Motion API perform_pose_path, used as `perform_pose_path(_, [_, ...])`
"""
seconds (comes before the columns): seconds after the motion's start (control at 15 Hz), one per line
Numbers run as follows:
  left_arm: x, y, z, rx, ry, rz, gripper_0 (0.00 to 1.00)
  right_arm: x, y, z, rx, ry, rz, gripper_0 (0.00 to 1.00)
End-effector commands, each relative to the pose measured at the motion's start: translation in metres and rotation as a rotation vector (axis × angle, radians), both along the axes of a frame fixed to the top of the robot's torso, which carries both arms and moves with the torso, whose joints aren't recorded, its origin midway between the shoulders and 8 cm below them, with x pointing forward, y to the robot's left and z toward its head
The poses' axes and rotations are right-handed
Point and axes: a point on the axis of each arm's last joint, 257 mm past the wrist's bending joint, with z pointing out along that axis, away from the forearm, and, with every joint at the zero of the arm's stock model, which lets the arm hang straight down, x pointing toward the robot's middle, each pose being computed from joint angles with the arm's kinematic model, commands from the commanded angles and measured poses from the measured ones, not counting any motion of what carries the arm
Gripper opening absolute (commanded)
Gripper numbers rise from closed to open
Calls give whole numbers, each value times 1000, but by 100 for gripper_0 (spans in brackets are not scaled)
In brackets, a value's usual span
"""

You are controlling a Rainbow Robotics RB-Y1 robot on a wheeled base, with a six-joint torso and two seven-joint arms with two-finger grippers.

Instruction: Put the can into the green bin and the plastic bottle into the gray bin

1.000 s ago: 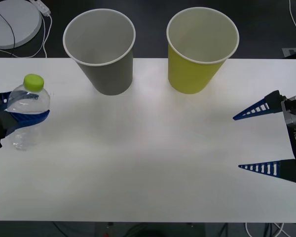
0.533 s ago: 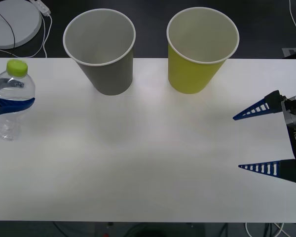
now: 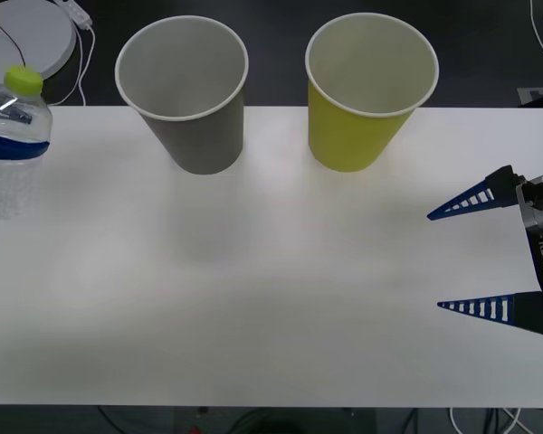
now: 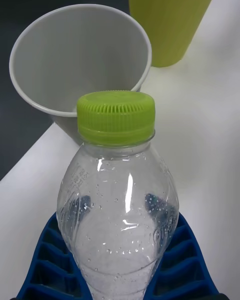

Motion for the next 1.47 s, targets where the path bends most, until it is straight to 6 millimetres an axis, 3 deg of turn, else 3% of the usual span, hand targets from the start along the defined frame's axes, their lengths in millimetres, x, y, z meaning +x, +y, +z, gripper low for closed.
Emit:
perform_pose_path(0.07, [13,0,7,29,17,-8,0,0,0,0,0,0,0,100])
perform_pose_path(0.47, [32,-2,24,89,76,-32,0,0,0,0,0,0,0,100])
perform_pose_path(1.47, [100,-46,61,196,122,-60,0,0,0,0,0,0,0,100])
